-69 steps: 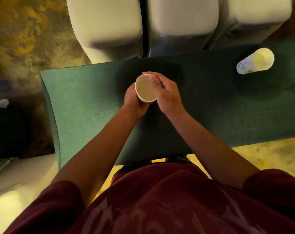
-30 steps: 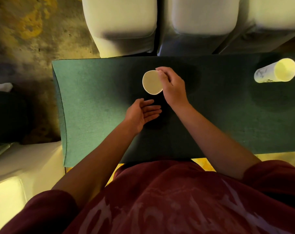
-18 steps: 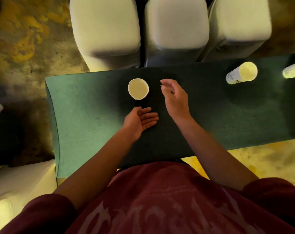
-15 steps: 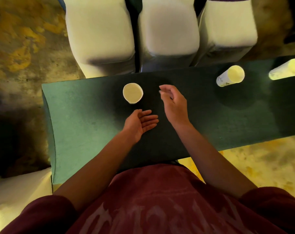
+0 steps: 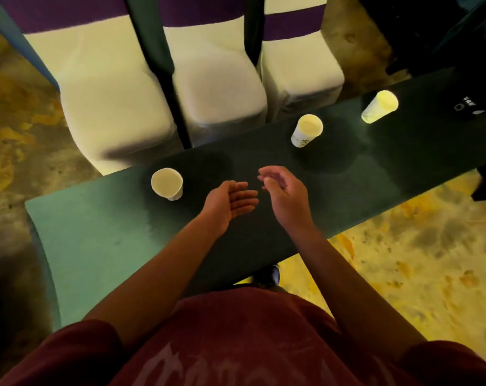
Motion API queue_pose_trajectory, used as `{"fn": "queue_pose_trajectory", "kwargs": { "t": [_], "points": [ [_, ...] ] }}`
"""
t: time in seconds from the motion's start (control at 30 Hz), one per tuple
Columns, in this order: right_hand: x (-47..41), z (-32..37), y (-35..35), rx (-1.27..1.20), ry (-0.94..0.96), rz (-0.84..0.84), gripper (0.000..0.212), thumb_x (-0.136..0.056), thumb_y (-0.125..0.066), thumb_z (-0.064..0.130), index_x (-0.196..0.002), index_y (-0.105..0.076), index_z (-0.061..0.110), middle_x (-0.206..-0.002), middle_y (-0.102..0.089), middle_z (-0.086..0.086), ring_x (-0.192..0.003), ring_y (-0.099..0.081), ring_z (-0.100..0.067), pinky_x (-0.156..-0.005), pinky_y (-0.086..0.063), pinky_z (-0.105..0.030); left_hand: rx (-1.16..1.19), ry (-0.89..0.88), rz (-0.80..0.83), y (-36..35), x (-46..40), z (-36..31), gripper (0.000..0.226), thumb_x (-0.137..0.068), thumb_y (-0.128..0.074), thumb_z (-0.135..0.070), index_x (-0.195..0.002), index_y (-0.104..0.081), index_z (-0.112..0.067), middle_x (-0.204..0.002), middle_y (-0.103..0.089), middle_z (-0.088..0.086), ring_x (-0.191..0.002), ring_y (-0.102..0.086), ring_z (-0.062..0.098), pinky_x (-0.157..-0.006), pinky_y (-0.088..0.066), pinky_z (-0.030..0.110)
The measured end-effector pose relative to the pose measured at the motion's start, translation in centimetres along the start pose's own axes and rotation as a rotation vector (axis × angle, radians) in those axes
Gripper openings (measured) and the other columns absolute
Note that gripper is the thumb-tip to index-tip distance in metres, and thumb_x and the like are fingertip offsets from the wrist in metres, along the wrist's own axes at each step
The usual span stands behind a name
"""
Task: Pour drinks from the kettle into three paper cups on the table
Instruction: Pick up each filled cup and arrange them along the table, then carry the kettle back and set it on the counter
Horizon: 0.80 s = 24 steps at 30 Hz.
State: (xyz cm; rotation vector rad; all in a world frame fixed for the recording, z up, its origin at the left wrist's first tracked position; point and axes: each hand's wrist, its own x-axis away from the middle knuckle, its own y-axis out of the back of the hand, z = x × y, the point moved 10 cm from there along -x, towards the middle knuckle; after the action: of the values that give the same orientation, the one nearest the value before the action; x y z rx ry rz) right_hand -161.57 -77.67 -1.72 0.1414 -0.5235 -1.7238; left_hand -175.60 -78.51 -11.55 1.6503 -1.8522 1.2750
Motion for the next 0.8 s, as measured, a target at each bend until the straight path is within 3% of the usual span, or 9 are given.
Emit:
{"fn": "queue_pose_trajectory", "kwargs": {
  "t": [0.17, 0.37, 0.57, 0.7, 0.8],
  "points": [
    [0.4, 0.4, 7.0, -0.031, 0.053, -0.072, 0.022, -0.097, -0.056, 0.017, -0.113, -0.071, 0.019, -0.108, -0.073, 0.007, -0.102, -0.068, -0.004, -0.093, -0.058, -0.032, -0.2, -0.116, -0.045, -5.7, 0.2, -1.8, 0.033, -0.101, -0.04, -0.025, -0.116, -0.065, -0.01, -0.109, -0.074, 0.011, -0.105, -0.069, 0.027, -0.093, -0.054, 0.04],
    [2.1, -2.0, 19.4, 0.016, 0.115, -0.179, 0.02, -0.095, -0.061, 0.014, -0.11, -0.071, 0.023, -0.107, -0.072, 0.008, -0.097, -0.066, -0.001, -0.082, -0.048, -0.009, -0.383, -0.26, -0.037, -15.5, 0.7, -2.4, 0.032, -0.102, -0.038, -0.025, -0.115, -0.067, -0.015, -0.11, -0.073, 0.005, -0.107, -0.067, 0.019, -0.1, -0.05, 0.041],
    [5.5, -7.6, 34.4, -0.043, 0.113, -0.382, 0.019, -0.093, -0.063, 0.018, -0.109, -0.072, 0.024, -0.114, -0.072, 0.002, -0.106, -0.067, -0.01, -0.099, -0.053, -0.033, -0.584, -0.443, 0.057, -27.9, 1.4, -1.6, 0.021, -0.099, -0.049, -0.026, -0.103, -0.07, -0.027, -0.113, -0.072, -0.002, -0.109, -0.065, 0.014, -0.101, -0.05, 0.037],
    [7.3, -9.0, 42.0, -0.016, 0.143, -0.493, 0.024, -0.087, -0.06, 0.027, -0.107, -0.071, 0.024, -0.116, -0.072, 0.001, -0.109, -0.066, -0.012, -0.101, -0.051, -0.035, -0.771, -0.574, 0.146, -37.2, 0.8, -1.7, 0.023, -0.101, -0.047, -0.024, -0.111, -0.067, -0.028, -0.119, -0.067, -0.006, -0.114, -0.061, 0.01, -0.1, -0.048, 0.03],
    [8.2, -10.4, 47.0, -0.013, 0.133, -0.56, 0.024, -0.088, -0.059, 0.026, -0.108, -0.071, 0.023, -0.117, -0.07, 0.0, -0.106, -0.065, -0.014, -0.098, -0.052, -0.039, -0.788, -0.579, 0.161, -43.0, 0.2, -1.2, 0.009, -0.095, -0.06, -0.03, -0.091, -0.067, -0.034, -0.105, -0.068, -0.004, -0.105, -0.063, 0.014, -0.098, -0.051, 0.035]
  ]
}}
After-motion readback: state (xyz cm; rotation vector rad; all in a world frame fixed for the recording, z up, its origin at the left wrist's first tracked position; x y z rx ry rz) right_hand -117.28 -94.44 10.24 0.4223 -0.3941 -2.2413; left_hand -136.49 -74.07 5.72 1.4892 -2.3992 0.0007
